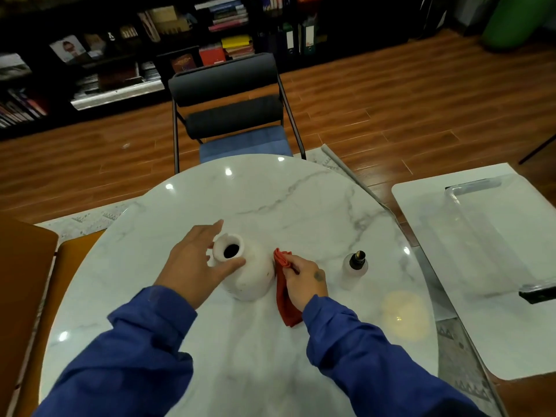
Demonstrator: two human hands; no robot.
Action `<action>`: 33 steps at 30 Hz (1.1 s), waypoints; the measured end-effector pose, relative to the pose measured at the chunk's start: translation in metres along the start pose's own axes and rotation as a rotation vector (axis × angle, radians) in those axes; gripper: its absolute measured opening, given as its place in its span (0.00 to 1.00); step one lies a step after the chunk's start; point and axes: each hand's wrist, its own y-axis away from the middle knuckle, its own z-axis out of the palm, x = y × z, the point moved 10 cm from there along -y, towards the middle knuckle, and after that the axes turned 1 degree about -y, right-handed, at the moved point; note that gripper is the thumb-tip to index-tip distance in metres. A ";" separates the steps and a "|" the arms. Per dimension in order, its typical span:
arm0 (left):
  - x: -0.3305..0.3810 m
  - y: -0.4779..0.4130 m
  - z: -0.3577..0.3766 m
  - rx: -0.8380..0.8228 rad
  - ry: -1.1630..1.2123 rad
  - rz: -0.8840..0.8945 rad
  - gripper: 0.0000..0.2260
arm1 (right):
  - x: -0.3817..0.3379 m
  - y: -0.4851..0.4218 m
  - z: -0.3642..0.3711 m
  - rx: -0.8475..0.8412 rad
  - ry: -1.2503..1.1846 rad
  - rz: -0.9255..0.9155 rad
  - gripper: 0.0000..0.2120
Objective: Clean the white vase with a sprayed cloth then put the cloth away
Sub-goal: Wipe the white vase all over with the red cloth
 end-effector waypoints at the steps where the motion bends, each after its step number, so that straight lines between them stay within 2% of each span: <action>1: 0.002 -0.001 0.001 -0.031 -0.013 0.037 0.30 | 0.002 0.004 0.001 0.008 -0.016 0.000 0.16; 3: 0.005 -0.002 0.001 -0.050 -0.051 0.066 0.26 | 0.004 0.017 0.005 0.026 -0.055 -0.018 0.16; 7: 0.008 -0.003 0.001 -0.017 -0.081 0.040 0.25 | 0.012 0.044 0.010 0.075 -0.081 -0.038 0.15; 11: 0.003 -0.002 -0.002 0.021 -0.089 -0.014 0.24 | 0.004 0.002 0.013 0.032 -0.094 0.000 0.15; 15: 0.003 -0.002 -0.004 0.091 -0.117 -0.050 0.23 | -0.010 -0.026 0.023 -0.024 -0.135 -0.068 0.14; 18: 0.001 -0.001 -0.004 0.135 -0.126 -0.081 0.22 | -0.007 0.010 0.017 0.014 -0.302 -0.147 0.16; 21: 0.000 -0.003 -0.003 0.142 -0.130 -0.082 0.20 | 0.005 0.050 0.011 0.066 -0.365 -0.224 0.18; 25: 0.000 -0.005 -0.004 0.123 -0.127 -0.089 0.23 | -0.010 0.026 0.012 0.077 -0.380 -0.232 0.16; 28: 0.000 -0.005 -0.006 0.140 -0.128 -0.096 0.25 | -0.034 0.012 0.007 0.098 -0.290 -0.286 0.17; 31: -0.002 -0.003 -0.005 0.156 -0.125 -0.118 0.26 | -0.037 0.046 0.007 0.125 -0.344 -0.404 0.19; 33: -0.003 -0.002 -0.005 0.166 -0.114 -0.130 0.26 | -0.024 0.069 0.013 0.115 -0.415 -0.395 0.19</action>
